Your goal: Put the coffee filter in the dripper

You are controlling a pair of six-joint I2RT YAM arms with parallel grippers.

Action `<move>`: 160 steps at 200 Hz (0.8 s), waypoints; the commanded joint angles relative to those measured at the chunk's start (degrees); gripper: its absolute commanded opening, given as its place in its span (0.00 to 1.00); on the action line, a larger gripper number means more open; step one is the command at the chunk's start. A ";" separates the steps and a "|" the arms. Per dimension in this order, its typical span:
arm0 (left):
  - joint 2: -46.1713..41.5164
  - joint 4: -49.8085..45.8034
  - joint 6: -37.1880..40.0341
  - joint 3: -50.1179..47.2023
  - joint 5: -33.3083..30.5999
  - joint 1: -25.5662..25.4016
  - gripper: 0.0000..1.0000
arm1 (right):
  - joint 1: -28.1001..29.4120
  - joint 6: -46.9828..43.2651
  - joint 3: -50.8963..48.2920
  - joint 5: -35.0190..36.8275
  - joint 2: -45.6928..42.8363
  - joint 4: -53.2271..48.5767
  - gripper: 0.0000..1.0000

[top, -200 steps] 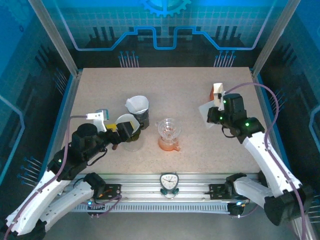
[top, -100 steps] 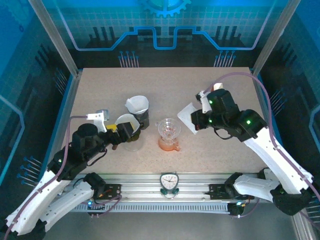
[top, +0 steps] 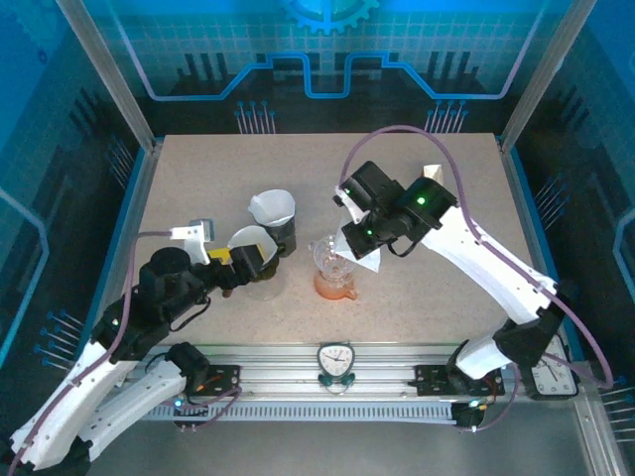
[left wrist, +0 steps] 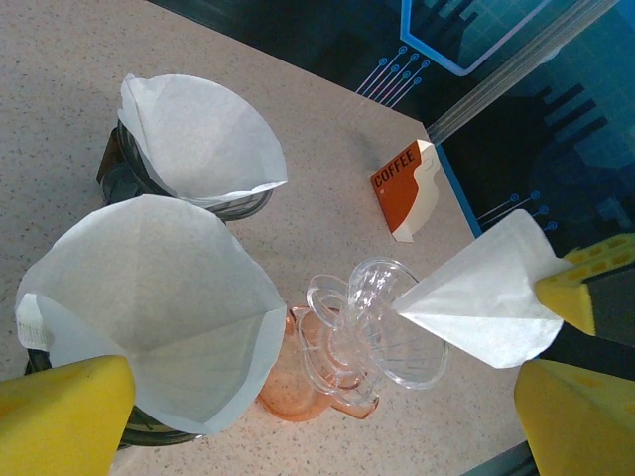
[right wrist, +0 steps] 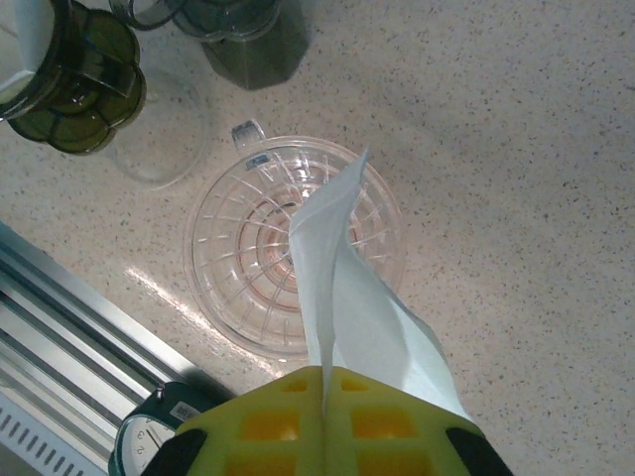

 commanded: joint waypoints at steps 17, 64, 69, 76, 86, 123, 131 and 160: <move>-1.29 -0.87 0.02 -0.08 0.92 0.30 0.99 | 1.32 -3.55 6.16 0.19 5.71 -5.97 0.00; -1.36 -0.53 0.04 -0.51 1.20 0.34 0.99 | 1.40 -4.69 8.68 -3.71 10.57 -6.89 0.00; -1.33 -0.49 0.02 -0.53 1.22 0.28 0.99 | 1.42 -4.77 8.86 -4.20 11.00 -6.89 0.00; -1.38 -0.43 -0.01 -0.60 1.23 0.28 0.99 | 1.42 -4.82 9.15 -4.90 11.51 -6.89 0.00; -1.31 -0.41 0.04 -0.67 1.11 0.34 0.99 | 1.41 -4.90 9.47 -5.92 12.15 -6.89 0.00; -1.37 -0.43 -0.07 -0.79 1.09 0.30 0.99 | 1.40 -5.61 10.12 -6.11 14.09 -7.18 0.00; -1.30 -0.34 -0.05 -0.73 1.14 0.30 0.99 | 1.40 -5.70 10.12 -6.21 14.39 -7.03 0.00; -1.11 -0.16 -0.23 -0.79 1.27 0.31 0.99 | 1.42 -5.62 9.47 -6.80 15.12 -5.81 0.00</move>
